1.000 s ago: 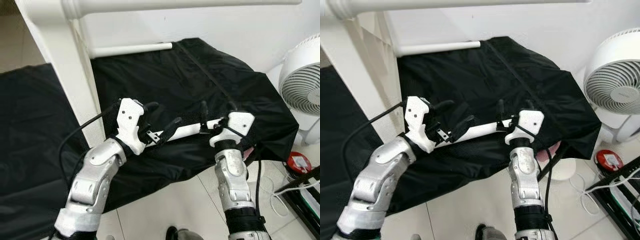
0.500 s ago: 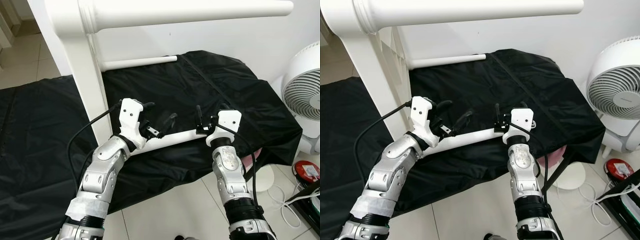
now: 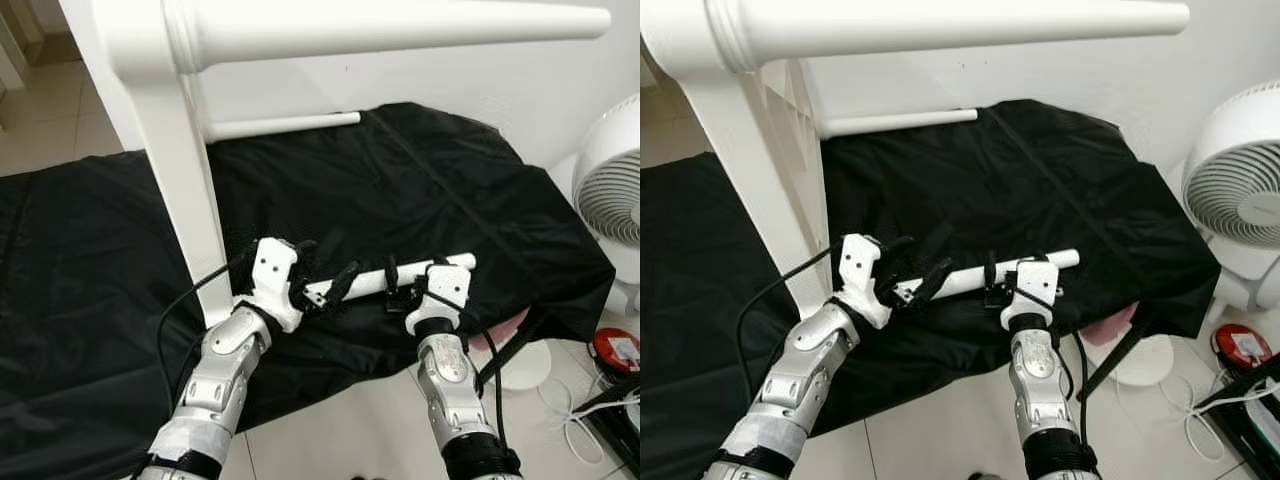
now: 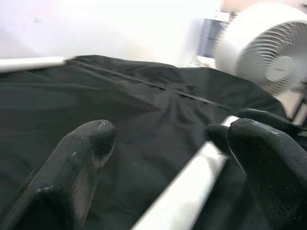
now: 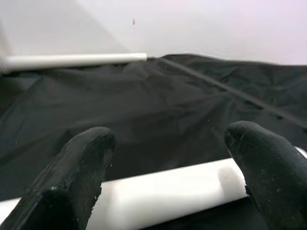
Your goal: Building children table
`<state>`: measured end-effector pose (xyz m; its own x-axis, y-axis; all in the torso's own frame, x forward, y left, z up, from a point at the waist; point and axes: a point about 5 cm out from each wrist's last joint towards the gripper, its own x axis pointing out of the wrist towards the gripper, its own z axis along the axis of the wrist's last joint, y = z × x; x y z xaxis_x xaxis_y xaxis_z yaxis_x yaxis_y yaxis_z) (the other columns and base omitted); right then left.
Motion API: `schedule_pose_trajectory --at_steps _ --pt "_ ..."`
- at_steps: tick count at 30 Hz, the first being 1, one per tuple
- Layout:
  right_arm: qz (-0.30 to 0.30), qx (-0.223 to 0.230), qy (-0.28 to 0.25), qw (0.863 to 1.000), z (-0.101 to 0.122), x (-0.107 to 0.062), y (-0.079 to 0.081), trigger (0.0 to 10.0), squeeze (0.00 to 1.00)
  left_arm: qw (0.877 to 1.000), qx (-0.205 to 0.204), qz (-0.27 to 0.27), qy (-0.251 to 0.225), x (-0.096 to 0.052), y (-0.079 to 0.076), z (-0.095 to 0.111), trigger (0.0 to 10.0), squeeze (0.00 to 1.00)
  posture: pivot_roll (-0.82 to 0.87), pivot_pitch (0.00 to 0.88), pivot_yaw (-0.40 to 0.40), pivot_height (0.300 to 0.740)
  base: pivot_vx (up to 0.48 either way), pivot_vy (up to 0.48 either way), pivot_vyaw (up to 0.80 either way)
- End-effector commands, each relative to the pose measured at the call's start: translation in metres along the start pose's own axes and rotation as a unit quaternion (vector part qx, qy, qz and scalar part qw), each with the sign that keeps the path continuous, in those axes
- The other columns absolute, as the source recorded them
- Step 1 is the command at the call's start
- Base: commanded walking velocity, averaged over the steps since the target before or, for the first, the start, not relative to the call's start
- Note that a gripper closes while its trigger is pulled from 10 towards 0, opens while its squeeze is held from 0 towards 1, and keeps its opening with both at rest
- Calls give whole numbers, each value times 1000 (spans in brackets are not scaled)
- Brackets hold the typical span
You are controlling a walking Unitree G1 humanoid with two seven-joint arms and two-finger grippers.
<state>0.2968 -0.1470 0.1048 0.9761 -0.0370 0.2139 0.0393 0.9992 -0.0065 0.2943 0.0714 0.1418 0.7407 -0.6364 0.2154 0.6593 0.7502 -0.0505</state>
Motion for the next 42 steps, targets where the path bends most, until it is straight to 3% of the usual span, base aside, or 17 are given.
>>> schedule_pose_trajectory --at_steps 1,6,9,13,30,38,42 --pt "-4 7 -2 1000 0 -5 4 10000 0 1000 -1 20 -1 -5 4 -4 10000 0 27 0 -9 740 0 0 0" --pt "24 -1 8 1000 -4 -12 7 10000 0 1000 8 -6 14 -12 -2 -16 10000 0 20 0 -34 740 0 0 0" --pt "41 -16 7 999 -5 -14 5 10000 0 1000 18 -11 8 -7 -4 -16 10000 0 1 0 -43 740 0 0 0" --pt "38 -30 -1 999 -2 -11 -1 10000 0 1000 17 -1 -12 1 -6 -11 10000 0 -32 3 -46 740 0 0 0" --pt "30 -31 2 999 -1 -19 -1 10000 0 1000 21 9 -5 1 -3 -13 10000 0 -36 39 -26 740 0 0 0" --pt "26 -26 17 999 -7 -25 2 10000 0 999 42 16 8 -7 -3 -16 10000 0 31 58 -25 740 0 0 0" --pt "32 -29 23 999 -9 -23 2 10000 0 997 70 16 21 -25 -1 -18 10000 0 60 57 -32 740 0 0 0"
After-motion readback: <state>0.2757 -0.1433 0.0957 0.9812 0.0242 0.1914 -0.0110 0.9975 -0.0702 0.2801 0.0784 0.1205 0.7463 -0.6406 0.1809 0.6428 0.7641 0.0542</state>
